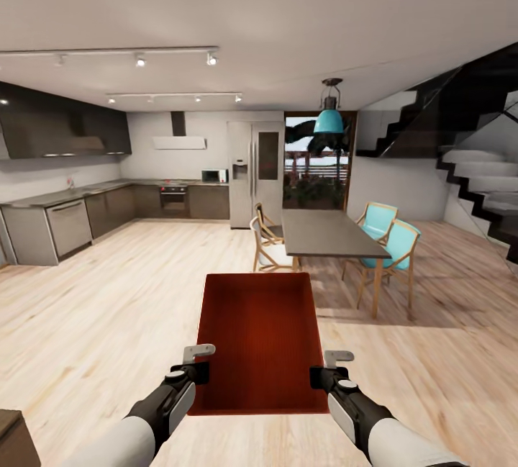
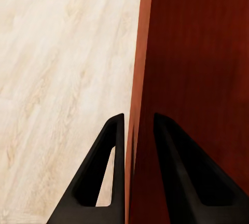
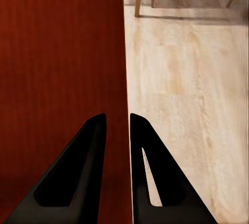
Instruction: Move the two storage containers from the living room to the garage. In the garage, place one container on the floor and stack the other container on top of it (either order is fine).
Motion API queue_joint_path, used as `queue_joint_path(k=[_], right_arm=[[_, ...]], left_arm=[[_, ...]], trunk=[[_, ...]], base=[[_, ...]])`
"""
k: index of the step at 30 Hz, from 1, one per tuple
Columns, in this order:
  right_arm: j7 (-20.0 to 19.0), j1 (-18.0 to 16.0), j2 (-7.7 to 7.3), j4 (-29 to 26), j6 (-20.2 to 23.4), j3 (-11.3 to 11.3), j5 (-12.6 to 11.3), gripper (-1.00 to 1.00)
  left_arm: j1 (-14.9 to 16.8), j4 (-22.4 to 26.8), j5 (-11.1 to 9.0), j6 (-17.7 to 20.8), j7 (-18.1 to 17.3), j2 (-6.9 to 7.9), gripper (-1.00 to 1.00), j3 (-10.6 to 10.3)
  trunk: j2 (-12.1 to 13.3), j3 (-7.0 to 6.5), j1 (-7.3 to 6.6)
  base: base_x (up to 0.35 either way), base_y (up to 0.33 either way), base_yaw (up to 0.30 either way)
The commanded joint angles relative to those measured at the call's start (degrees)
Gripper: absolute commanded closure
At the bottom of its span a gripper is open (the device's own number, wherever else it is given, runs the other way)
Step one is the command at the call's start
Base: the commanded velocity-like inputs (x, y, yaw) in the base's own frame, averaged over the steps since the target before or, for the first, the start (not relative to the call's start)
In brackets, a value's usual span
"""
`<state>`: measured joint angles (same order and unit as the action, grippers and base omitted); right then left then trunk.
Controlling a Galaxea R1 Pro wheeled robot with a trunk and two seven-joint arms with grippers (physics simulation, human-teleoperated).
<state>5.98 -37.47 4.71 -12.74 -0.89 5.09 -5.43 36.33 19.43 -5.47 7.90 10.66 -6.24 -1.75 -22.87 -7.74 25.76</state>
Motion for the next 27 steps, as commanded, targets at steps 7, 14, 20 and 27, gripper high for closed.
queue_joint_path(k=[7, 14, 20, 27], right_arm=[[4.83, -0.06, -0.23, 0.08, -0.12, -1.22, -0.37, 1.0], [4.83, -0.06, -0.23, 0.08, -0.08, -1.22, -0.37, 1.0], [4.83, -0.06, -0.23, 0.08, 0.0, -1.22, -0.37, 1.0], [4.83, -0.06, -0.23, 0.08, 0.01, -1.22, -0.37, 1.0]], left_arm=[[-0.04, 0.26, 0.63, 0.39, 0.73, 0.08, 1.0, 0.08], [-0.04, 0.32, 0.63, 0.4, 0.71, 0.08, 1.0, 0.08], [-0.04, 0.34, 0.63, 0.39, 0.72, 0.08, 1.0, 0.08], [-0.04, 0.28, 0.63, 0.39, 0.75, 0.08, 1.0, 0.08]], trunk=[[-0.05, 0.02, 0.02], [-0.05, 0.02, 0.02], [-0.05, 0.02, 0.02], [-0.05, 0.02, 0.02]], base=[[0.0, 0.0, -0.287], [0.0, 0.0, -0.288], [0.0, 0.0, -0.289], [0.0, 0.0, -0.289]])
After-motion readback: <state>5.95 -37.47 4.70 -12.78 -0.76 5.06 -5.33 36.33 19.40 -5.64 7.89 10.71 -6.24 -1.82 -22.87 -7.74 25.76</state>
